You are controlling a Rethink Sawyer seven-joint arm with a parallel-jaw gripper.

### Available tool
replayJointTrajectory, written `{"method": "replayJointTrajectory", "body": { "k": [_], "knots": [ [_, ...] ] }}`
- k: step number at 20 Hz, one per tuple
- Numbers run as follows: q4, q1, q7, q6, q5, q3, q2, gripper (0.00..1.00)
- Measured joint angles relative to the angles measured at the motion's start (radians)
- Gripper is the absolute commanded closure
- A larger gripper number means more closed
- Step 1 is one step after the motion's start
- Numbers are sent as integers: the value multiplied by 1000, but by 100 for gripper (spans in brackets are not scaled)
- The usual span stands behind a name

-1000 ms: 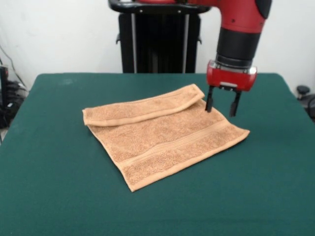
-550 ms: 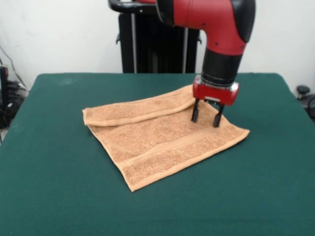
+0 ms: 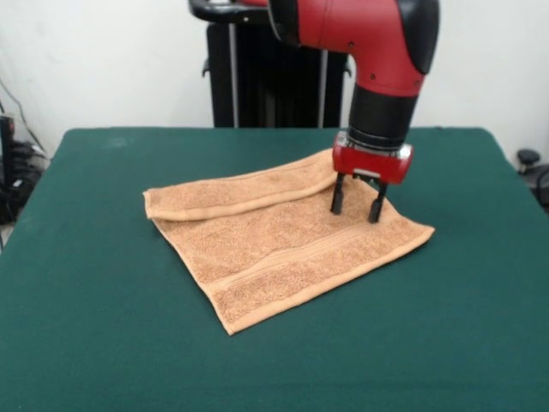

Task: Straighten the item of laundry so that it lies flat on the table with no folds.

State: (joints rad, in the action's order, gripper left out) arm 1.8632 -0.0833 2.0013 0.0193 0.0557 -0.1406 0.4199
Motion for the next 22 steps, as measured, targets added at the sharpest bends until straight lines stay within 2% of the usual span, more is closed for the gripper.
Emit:
{"method": "replayJointTrajectory", "body": {
  "k": [22],
  "knots": [
    [94, -48, 0, 1, 0, -2, 85, 0]
  ]
}}
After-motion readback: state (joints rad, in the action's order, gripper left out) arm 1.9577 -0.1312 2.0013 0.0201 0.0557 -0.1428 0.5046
